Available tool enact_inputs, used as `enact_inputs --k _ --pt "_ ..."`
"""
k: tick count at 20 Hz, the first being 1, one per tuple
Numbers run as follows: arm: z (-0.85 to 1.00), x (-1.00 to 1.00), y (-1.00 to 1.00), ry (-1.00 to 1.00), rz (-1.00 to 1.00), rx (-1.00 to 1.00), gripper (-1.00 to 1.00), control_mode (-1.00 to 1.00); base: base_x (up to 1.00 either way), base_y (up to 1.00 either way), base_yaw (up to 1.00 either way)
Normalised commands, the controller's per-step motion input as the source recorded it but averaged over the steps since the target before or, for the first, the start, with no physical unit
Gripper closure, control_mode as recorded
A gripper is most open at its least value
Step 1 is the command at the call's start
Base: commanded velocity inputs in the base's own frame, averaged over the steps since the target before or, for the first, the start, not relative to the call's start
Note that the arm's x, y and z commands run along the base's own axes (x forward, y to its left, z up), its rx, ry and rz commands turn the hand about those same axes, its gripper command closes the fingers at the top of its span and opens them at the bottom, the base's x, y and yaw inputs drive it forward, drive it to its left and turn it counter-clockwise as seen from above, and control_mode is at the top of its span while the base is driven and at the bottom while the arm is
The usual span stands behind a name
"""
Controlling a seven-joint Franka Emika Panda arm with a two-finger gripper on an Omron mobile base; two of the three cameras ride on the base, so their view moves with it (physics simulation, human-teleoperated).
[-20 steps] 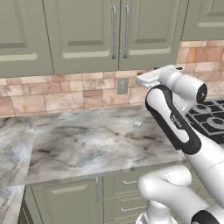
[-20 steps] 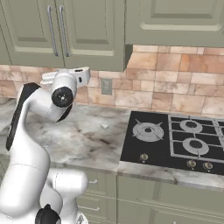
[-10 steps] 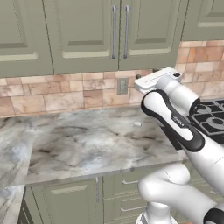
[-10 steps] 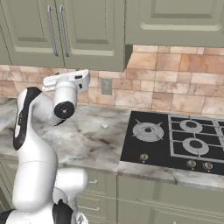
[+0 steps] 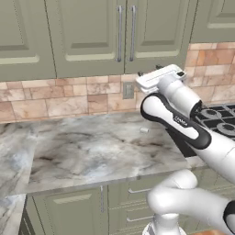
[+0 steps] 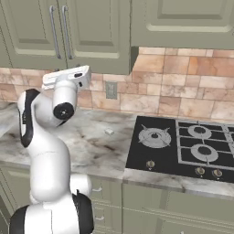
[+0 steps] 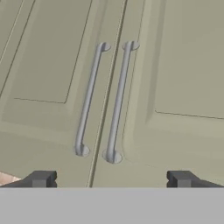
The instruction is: Pick the soap dispenser and spray from the cabinet and place them on the counter.
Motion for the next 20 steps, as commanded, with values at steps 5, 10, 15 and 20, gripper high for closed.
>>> enact_inputs --k 5,10,15,20 --pt "0.28 0.32 0.13 -0.01 -0.02 0.00 -1.00 -1.00 0.00 0.00 0.00" --pt "0.29 0.44 0.15 0.02 -0.02 0.00 -1.00 -1.00 0.00 0.00 0.00" --pt "0.34 0.48 0.22 0.02 -0.03 0.00 -1.00 -1.00 0.00 0.00 0.00" --pt "0.33 0.41 0.26 0.04 -0.01 0.00 -1.00 -1.00 0.00 0.00 0.00"
